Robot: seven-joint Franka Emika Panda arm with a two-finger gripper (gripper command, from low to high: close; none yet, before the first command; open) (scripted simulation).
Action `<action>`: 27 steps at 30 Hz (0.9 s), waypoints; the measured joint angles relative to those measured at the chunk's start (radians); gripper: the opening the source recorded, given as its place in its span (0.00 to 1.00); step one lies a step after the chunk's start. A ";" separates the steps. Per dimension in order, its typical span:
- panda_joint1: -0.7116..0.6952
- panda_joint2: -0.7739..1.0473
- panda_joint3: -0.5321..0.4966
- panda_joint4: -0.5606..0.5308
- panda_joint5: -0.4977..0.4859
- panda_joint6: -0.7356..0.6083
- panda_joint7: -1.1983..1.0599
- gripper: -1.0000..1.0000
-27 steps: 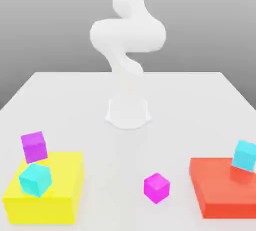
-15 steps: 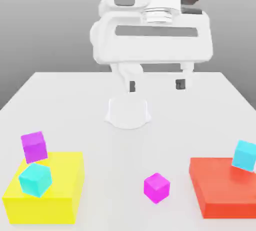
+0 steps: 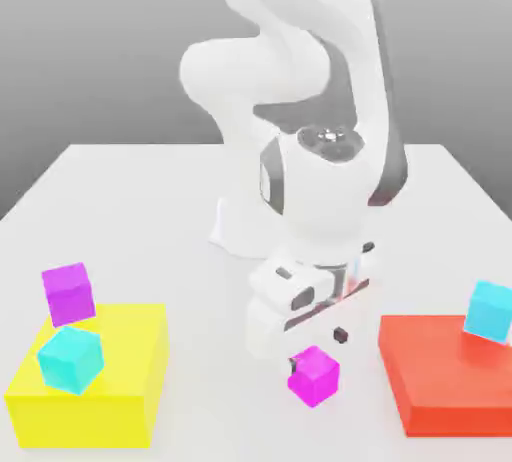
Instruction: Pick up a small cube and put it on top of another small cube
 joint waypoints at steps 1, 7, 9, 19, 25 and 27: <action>-0.001 0.029 0.001 0.005 0.000 0.024 0.000 0.00; -0.002 0.044 0.002 0.008 -0.003 0.035 0.002 0.00; -0.004 0.010 0.003 0.002 -0.003 0.007 0.002 0.00; 0.180 -0.263 0.119 0.065 0.014 -0.327 -0.093 0.00; 0.389 -0.309 0.201 0.186 0.006 -0.496 -0.188 0.00; 0.399 -0.251 0.194 0.182 -0.018 -0.434 -0.176 0.00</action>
